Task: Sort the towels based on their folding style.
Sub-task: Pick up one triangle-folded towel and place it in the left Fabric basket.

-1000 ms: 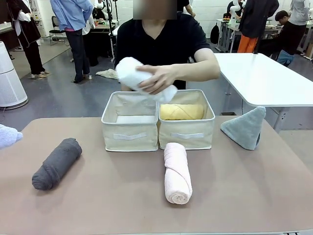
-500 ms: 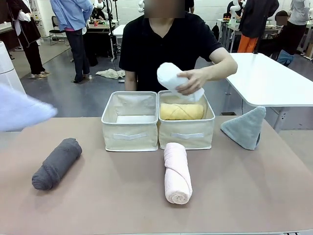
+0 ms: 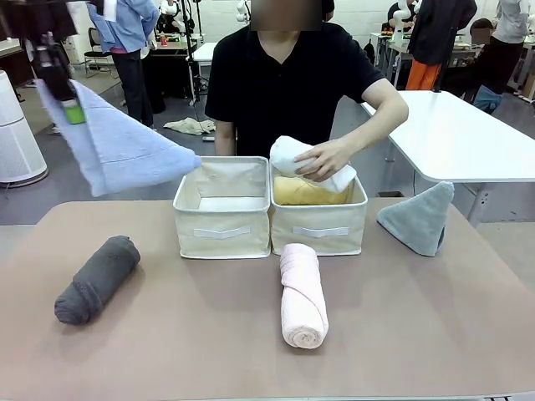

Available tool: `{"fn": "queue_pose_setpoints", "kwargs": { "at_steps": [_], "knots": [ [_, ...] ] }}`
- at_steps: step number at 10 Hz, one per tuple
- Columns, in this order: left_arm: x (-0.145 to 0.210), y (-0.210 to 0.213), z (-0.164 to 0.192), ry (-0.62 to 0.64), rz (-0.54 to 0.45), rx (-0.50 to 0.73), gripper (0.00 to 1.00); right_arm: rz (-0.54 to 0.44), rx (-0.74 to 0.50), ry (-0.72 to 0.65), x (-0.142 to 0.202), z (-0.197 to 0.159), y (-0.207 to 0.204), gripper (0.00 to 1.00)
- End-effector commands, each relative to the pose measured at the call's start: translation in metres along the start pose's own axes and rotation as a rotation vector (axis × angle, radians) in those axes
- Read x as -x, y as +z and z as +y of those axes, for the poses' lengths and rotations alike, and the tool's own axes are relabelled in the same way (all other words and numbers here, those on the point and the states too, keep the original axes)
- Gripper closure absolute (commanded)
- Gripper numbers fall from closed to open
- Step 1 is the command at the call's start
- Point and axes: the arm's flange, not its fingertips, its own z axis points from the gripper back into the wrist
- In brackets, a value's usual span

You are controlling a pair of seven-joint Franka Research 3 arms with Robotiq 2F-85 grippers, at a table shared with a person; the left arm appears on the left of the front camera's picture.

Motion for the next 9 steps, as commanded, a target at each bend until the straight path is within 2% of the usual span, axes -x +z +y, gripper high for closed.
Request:
{"fn": "queue_pose_setpoints", "kwargs": {
  "at_steps": [1,2,7,8,9],
  "knots": [
    [0.026,0.014,0.010,0.024,-0.050,0.024,0.82,-0.011,-0.010,0.008,0.000,0.000,-0.001,0.00],
    [0.000,0.000,0.000,0.000,0.000,0.000,0.82,-0.011,-0.010,0.008,0.000,0.000,-0.001,0.00],
    [-0.003,-0.003,0.003,-0.009,-0.005,0.011,0.82,-0.011,-0.010,0.008,0.000,0.000,-0.001,0.00],
    [-0.015,-0.002,0.009,-0.105,-0.010,0.010,0.82,-0.011,-0.010,0.008,0.000,0.000,-0.001,0.00],
    [-0.032,-0.001,0.016,-0.197,0.028,-0.056,0.82,-0.011,-0.010,0.008,0.000,0.000,-0.001,0.00]
  ]
}}
